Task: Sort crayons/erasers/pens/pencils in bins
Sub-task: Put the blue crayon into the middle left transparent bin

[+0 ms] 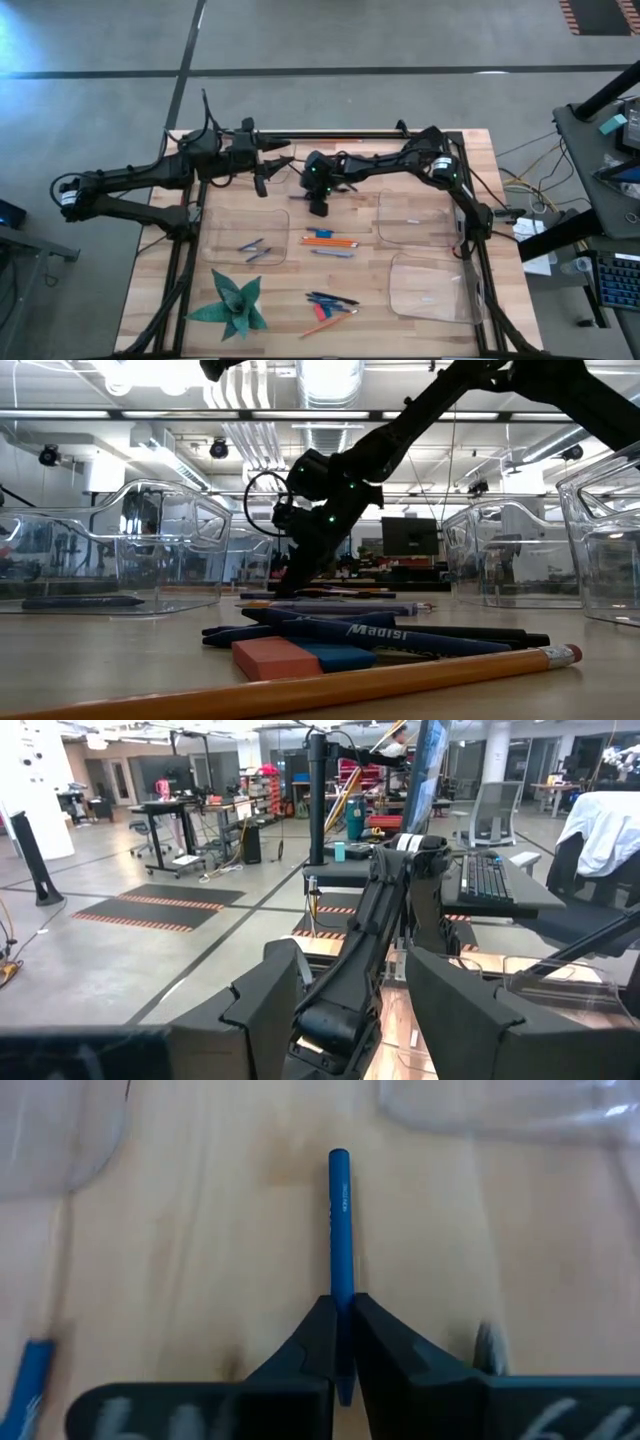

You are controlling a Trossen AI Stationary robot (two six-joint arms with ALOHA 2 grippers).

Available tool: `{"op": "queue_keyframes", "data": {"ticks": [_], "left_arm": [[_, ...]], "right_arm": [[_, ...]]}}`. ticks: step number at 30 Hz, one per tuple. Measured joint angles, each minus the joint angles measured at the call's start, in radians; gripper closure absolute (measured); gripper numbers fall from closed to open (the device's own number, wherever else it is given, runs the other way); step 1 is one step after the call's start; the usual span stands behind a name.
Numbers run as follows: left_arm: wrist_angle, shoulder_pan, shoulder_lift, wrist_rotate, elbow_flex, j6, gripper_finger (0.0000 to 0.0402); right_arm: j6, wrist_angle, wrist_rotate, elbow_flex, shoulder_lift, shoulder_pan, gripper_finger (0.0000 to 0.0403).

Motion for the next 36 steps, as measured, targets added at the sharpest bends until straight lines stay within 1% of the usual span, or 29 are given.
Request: {"op": "queue_keyframes", "data": {"ticks": [6,9,16,18,24,28,30,31,34,36], "left_arm": [[0.0,0.0,0.0,0.0,0.0,-0.024,0.0226],[0.0,0.0,0.0,0.0,0.0,-0.077,0.0226],[-0.002,-0.001,0.001,0.0,-0.013,-0.082,0.0226],[-0.006,-0.001,0.001,0.0,-0.017,-0.087,0.0226],[-0.028,-0.001,0.002,0.0,-0.025,-0.173,0.0226],[-0.023,-0.001,0.013,-0.002,-0.031,-0.225,0.0226],[-0.026,-0.001,0.028,-0.031,-0.031,-0.237,0.0226],[-0.017,-0.001,0.04,-0.061,-0.031,-0.237,0.0226],[0.034,0.0,0.083,-0.141,-0.032,-0.238,0.0226],[0.101,0.0,0.121,-0.148,-0.032,-0.237,0.0226]], "right_arm": [[-0.005,-0.153,0.006,-0.01,-0.086,0.0,0.0388],[-0.005,-0.196,0.008,-0.01,-0.154,0.0,0.0389],[-0.001,-0.248,0.023,-0.032,-0.325,0.0,0.0389],[-0.001,-0.259,0.058,-0.033,-0.382,0.0,0.039],[0.003,-0.286,0.192,-0.061,-0.558,-0.001,0.039],[0.031,-0.255,0.273,-0.09,-0.68,0.0,0.039],[0.058,-0.232,0.31,-0.106,-0.733,0.0,0.039],[0.069,-0.21,0.325,-0.114,-0.755,0.002,0.039],[0.099,-0.09,0.336,-0.145,-0.816,0.004,0.039],[0.108,0.009,0.33,-0.167,-0.848,0.006,0.039]]}}
